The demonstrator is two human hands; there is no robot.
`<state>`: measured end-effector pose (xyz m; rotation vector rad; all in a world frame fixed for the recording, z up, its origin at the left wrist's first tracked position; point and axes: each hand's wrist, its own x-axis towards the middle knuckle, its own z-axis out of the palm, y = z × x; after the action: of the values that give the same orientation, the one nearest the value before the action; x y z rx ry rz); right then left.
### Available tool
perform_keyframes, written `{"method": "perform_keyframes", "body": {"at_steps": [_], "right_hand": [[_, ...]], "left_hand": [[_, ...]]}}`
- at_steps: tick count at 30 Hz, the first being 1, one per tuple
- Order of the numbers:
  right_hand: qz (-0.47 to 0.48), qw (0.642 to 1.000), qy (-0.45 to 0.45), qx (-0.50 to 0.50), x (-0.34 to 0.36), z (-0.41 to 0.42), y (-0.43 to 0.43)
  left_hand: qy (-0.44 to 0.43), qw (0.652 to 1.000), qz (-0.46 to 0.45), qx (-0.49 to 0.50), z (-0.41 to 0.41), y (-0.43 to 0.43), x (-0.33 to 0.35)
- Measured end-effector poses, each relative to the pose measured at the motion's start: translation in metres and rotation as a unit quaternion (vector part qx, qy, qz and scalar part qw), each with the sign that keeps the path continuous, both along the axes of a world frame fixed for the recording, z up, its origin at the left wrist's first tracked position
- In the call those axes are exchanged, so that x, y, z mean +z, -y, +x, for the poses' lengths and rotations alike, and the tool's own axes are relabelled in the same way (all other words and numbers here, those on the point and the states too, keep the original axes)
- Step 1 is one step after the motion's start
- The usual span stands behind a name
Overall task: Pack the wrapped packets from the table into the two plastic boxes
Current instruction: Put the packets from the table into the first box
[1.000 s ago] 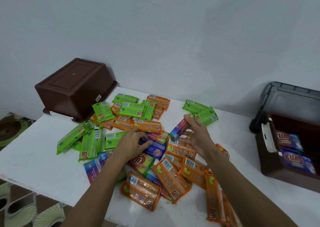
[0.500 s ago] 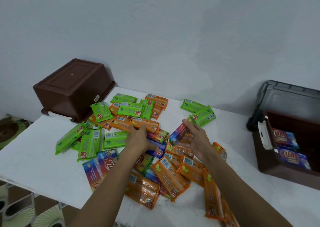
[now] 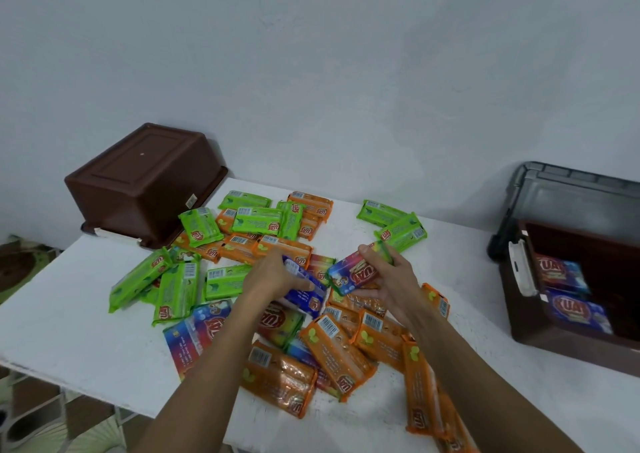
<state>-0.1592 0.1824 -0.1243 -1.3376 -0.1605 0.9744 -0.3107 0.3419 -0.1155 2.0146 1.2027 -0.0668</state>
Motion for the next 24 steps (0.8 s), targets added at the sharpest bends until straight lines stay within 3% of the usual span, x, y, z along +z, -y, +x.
{"method": "perform_keyframes", "body": {"at_steps": [6,15,18,24], "right_hand": [[-0.001,1.0,0.022,0.005,0.006,0.001,0.013],[0.009,0.999,0.036,-0.012,0.027,0.018,0.039],[0.003,0.998,0.035,-0.042,0.034,0.027,0.05],[0.051,0.998,-0.012,-0.047,0.056,0.05,0.082]], "left_hand": [[0.13,0.983,-0.124,0.043,-0.013,-0.01,0.019],[0.311,0.906,-0.256,0.134,-0.015,0.0,0.027],[0.342,0.886,-0.276,0.15,-0.005,0.011,0.022],[0.357,0.881,-0.284,0.124,0.022,0.034,0.017]]}}
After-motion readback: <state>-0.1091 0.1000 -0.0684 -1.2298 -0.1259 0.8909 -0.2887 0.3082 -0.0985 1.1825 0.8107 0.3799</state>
